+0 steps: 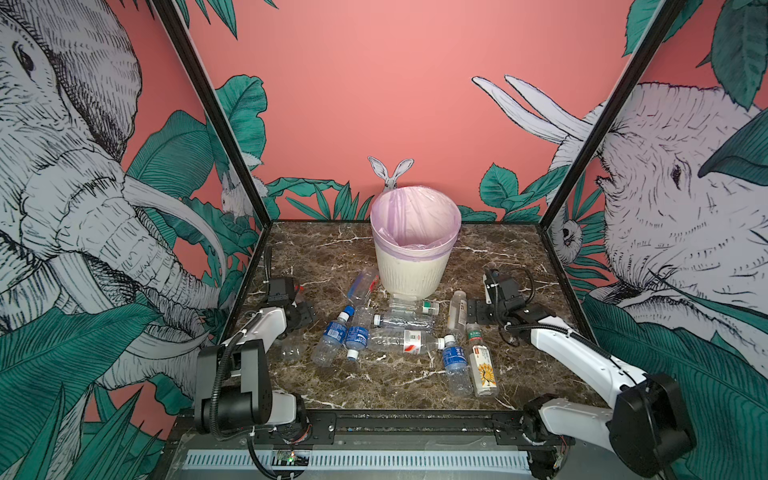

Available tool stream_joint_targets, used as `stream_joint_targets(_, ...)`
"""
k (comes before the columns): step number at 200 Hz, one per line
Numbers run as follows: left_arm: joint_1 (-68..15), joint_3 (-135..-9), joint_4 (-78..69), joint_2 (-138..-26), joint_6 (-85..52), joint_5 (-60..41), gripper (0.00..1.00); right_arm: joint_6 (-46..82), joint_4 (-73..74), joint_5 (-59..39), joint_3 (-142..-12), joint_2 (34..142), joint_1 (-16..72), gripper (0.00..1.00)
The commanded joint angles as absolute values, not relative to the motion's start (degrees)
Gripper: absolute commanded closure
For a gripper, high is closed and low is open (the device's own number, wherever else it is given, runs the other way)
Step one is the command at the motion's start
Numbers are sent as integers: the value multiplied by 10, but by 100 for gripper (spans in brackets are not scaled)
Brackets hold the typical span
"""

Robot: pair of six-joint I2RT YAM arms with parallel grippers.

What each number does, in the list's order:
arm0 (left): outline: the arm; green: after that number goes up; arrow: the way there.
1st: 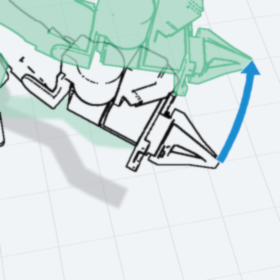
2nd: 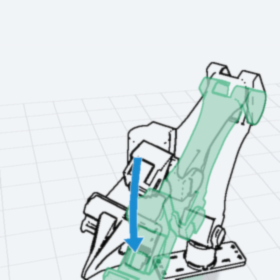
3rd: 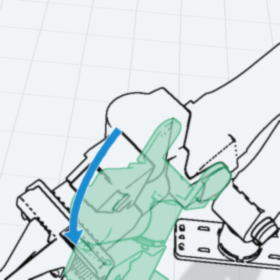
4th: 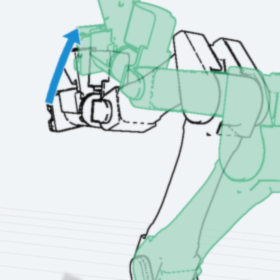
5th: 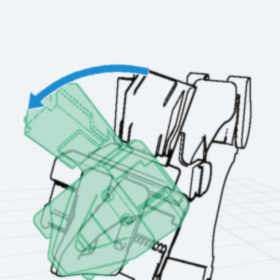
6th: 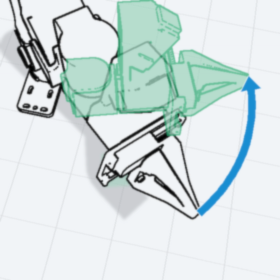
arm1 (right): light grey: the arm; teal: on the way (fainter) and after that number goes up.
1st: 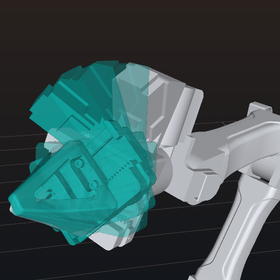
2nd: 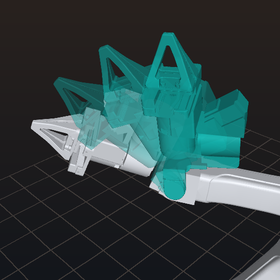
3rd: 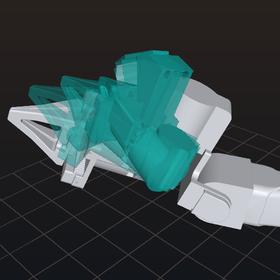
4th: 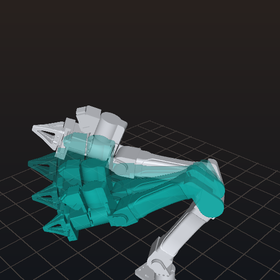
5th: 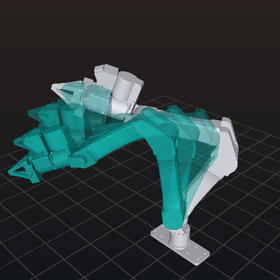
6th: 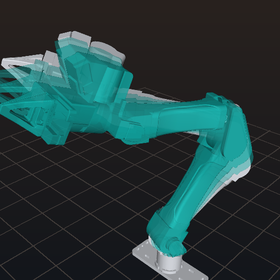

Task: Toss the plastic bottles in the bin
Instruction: 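Close the left gripper on the cola bottle while the right gripper moves over bottles, then lift the cola bottle with the left gripper and carry it over the bin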

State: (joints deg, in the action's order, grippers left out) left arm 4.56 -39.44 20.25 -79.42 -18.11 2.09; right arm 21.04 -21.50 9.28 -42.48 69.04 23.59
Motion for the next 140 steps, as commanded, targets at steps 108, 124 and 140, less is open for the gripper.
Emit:
stream_joint_targets(108,22,-428,240,-831,-142,14,48,215,-209,95,-425,679,238,6)
stream_joint_targets(124,20,-429,246,-816,-137,22,53,215,-209,94,-424,677,238,6)
stream_joint_targets(140,15,-426,242,-776,-137,37,57,214,-208,93,-423,676,237,6)
